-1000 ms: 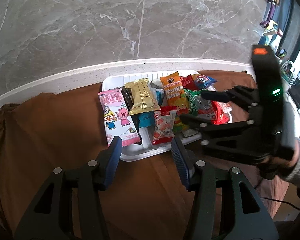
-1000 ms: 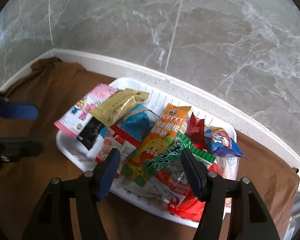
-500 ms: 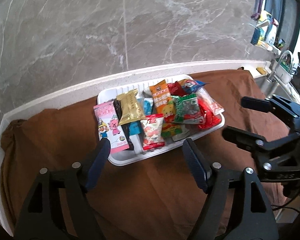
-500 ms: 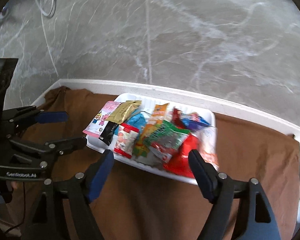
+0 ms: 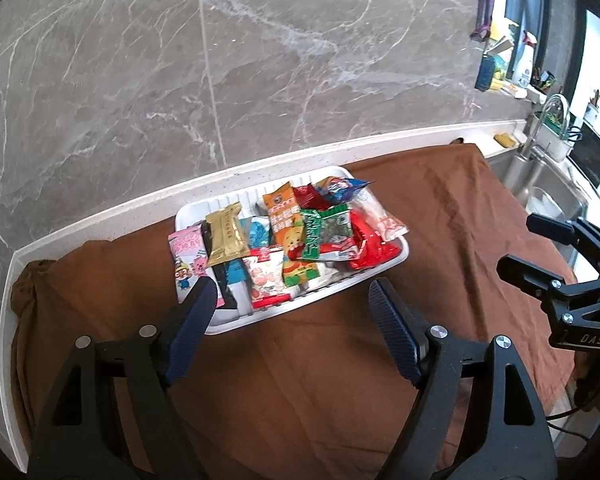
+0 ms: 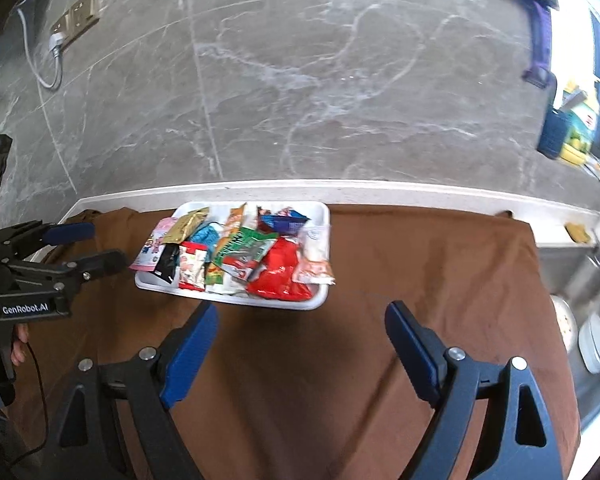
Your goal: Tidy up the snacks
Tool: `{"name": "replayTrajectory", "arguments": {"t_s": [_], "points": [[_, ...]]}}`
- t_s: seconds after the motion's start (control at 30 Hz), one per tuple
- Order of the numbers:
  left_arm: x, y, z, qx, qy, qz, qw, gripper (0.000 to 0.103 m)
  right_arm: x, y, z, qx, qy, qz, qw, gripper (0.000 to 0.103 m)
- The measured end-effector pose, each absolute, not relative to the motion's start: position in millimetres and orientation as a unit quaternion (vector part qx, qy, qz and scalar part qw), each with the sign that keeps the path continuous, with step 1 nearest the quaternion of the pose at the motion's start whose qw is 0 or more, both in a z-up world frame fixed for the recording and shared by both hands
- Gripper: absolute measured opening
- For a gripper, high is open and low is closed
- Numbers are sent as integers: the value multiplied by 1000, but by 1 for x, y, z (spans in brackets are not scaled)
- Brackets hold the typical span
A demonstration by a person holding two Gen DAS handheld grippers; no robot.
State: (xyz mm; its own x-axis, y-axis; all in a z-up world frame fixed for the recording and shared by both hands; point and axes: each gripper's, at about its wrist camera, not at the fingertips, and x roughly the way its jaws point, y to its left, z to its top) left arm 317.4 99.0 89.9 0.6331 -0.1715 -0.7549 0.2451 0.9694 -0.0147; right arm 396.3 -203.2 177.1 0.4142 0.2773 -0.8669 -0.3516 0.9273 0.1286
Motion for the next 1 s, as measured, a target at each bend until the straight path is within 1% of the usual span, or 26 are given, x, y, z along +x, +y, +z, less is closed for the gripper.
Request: {"name": "replayTrajectory", "arguments": {"t_s": [1.0], "points": [[313,84,97,53,403,-134,904,78,379,-219,182,-26,513,158,843,87]]}}
